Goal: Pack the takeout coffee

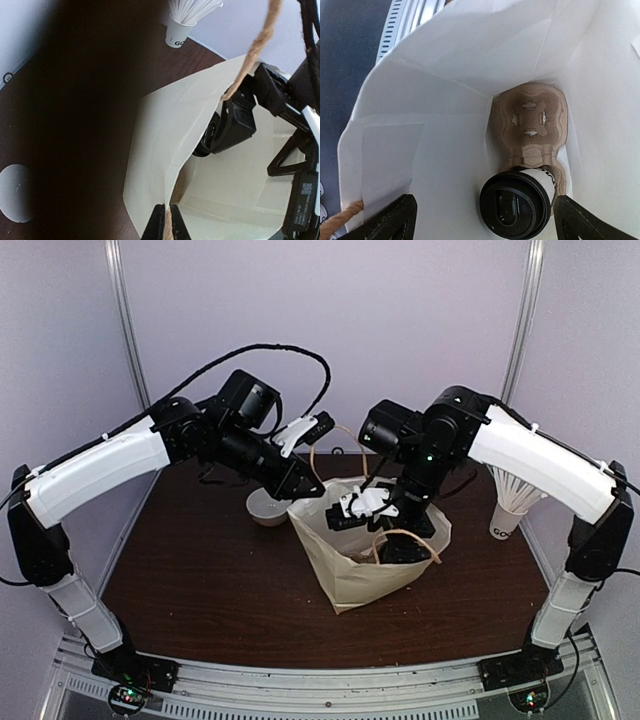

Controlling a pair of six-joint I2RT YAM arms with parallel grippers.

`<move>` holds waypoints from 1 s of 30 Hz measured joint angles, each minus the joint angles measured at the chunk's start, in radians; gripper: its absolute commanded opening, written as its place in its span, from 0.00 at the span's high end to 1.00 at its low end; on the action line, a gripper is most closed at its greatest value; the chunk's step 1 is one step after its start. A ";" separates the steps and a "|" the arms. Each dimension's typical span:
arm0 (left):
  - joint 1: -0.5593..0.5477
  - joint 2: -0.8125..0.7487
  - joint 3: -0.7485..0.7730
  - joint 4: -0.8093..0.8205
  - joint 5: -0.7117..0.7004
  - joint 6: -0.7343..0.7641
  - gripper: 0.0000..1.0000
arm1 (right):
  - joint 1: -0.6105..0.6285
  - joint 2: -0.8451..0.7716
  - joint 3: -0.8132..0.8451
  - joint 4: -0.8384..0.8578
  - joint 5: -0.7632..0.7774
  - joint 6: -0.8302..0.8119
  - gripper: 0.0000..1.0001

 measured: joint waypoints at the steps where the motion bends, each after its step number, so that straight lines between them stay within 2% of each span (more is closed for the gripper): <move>1: 0.000 0.001 0.004 0.000 0.001 0.000 1.00 | 0.007 -0.007 -0.002 0.000 -0.005 -0.006 0.01; 10: 0.000 0.027 0.068 -0.067 -0.002 0.013 1.00 | 0.019 -0.072 0.018 0.017 -0.008 -0.030 0.01; 19: 0.000 0.038 0.201 -0.220 -0.105 0.101 1.00 | -0.011 -0.203 0.130 0.051 -0.002 -0.031 0.00; 25: 0.000 0.036 0.207 -0.261 -0.190 0.177 1.00 | -0.121 -0.265 0.116 0.106 0.026 -0.016 0.00; 30: -0.018 0.032 0.166 -0.256 -0.241 0.224 1.00 | -0.235 -0.314 -0.006 0.186 0.037 0.012 0.01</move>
